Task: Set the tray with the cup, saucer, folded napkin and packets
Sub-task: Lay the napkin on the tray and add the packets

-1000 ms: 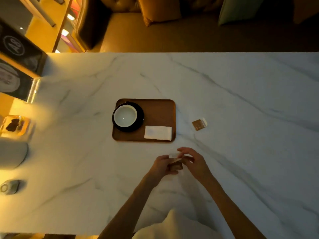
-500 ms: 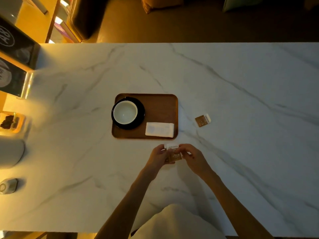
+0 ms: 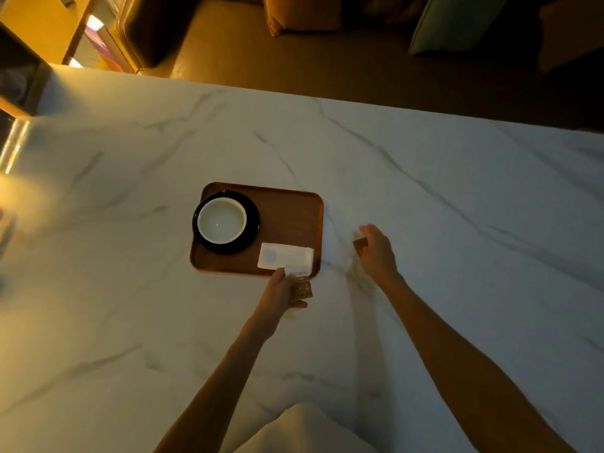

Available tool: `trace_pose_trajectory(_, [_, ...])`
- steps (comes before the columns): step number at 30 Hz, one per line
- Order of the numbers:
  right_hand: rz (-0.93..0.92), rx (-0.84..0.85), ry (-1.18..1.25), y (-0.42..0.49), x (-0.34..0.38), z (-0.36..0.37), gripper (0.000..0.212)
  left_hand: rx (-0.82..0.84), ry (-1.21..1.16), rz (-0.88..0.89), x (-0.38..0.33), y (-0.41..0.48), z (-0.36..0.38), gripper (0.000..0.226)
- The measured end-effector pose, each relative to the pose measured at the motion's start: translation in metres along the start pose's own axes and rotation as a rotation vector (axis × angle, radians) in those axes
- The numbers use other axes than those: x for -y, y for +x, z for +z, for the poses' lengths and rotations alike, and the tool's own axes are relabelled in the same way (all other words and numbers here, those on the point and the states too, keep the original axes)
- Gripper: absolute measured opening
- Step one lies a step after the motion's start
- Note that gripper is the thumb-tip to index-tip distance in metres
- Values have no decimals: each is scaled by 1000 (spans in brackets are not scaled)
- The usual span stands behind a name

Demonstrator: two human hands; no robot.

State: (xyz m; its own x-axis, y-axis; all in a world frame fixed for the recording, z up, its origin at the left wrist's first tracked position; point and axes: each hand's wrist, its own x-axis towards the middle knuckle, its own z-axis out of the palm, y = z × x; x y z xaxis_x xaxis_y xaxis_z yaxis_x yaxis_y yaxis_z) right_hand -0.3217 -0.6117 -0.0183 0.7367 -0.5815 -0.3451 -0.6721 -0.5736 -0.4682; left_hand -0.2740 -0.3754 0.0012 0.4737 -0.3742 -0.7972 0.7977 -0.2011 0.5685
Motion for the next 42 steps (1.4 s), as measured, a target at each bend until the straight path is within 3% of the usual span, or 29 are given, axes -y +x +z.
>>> trace_pose_trajectory(2, [21,86,-107,11,-8,1,43,3,-45,0,-1,1,-5,23])
trace_pose_trajectory(7, [112,-31,-230,7,-4,12,22,-24,-70,6,0,2,-16,31])
trace_pose_trajectory(10, [225,43,-211,3,-7,12,25,-22,-89,-6,0,1,-20,26])
trace_pose_trajectory(12, [273,97,-39,-7,-10,14,28,-18,-84,-8,0,0,-22,25])
trace_pose_trajectory(14, [318,154,293,-26,-6,14,29,-11,-59,-10,1,-2,-24,23])
trace_pose_trajectory(17, [331,391,709,-59,12,11,26,12,-23,-11,0,-10,-25,16])
trace_pose_trajectory(20, [159,549,693,-81,45,11,29,66,50,-25,0,-24,-33,15])
trace_pose_trajectory(26, [-314,522,269,-111,112,16,21,249,218,-13,-2,-67,-58,46])
trace_pose_trajectory(30, [-406,540,207,-130,136,23,31,229,372,71,1,-89,-74,34])
trace_pose_trajectory(37, [-525,463,45,-165,154,41,48,91,265,195,3,-115,-87,11])
trace_pose_trajectory(39, [-407,422,190,-176,154,46,51,47,175,178,6,-115,-87,14])
trace_pose_trajectory(42, [-7,430,533,-189,152,54,47,19,-72,216,10,-112,-85,10])
